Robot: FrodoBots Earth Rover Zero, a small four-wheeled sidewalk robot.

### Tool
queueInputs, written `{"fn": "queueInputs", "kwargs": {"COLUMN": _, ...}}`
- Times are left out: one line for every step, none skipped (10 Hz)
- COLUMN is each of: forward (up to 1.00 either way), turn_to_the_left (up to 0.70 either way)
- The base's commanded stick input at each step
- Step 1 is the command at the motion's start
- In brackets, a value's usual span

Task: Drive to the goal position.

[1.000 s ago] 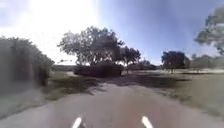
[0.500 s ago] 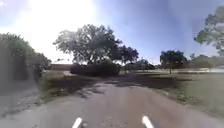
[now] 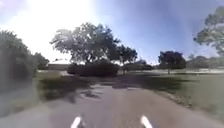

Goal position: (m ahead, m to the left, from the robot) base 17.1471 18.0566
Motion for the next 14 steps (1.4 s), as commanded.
{"fn": "queueInputs", "kwargs": {"forward": 0.7, "turn_to_the_left": 0.0}}
{"fn": "queueInputs", "kwargs": {"forward": 0.7, "turn_to_the_left": 0.0}}
{"fn": "queueInputs", "kwargs": {"forward": 0.7, "turn_to_the_left": 0.0}}
{"fn": "queueInputs", "kwargs": {"forward": 0.7, "turn_to_the_left": 0.0}}
{"fn": "queueInputs", "kwargs": {"forward": 0.7, "turn_to_the_left": 0.0}}
{"fn": "queueInputs", "kwargs": {"forward": 0.7, "turn_to_the_left": 0.0}}
{"fn": "queueInputs", "kwargs": {"forward": 0.7, "turn_to_the_left": 0.0}}
{"fn": "queueInputs", "kwargs": {"forward": 0.7, "turn_to_the_left": 0.0}}
{"fn": "queueInputs", "kwargs": {"forward": 0.7, "turn_to_the_left": 0.22}}
{"fn": "queueInputs", "kwargs": {"forward": 0.7, "turn_to_the_left": 0.35}}
{"fn": "queueInputs", "kwargs": {"forward": 0.7, "turn_to_the_left": 0.19}}
{"fn": "queueInputs", "kwargs": {"forward": 0.7, "turn_to_the_left": 0.0}}
{"fn": "queueInputs", "kwargs": {"forward": 0.7, "turn_to_the_left": 0.0}}
{"fn": "queueInputs", "kwargs": {"forward": 0.7, "turn_to_the_left": 0.0}}
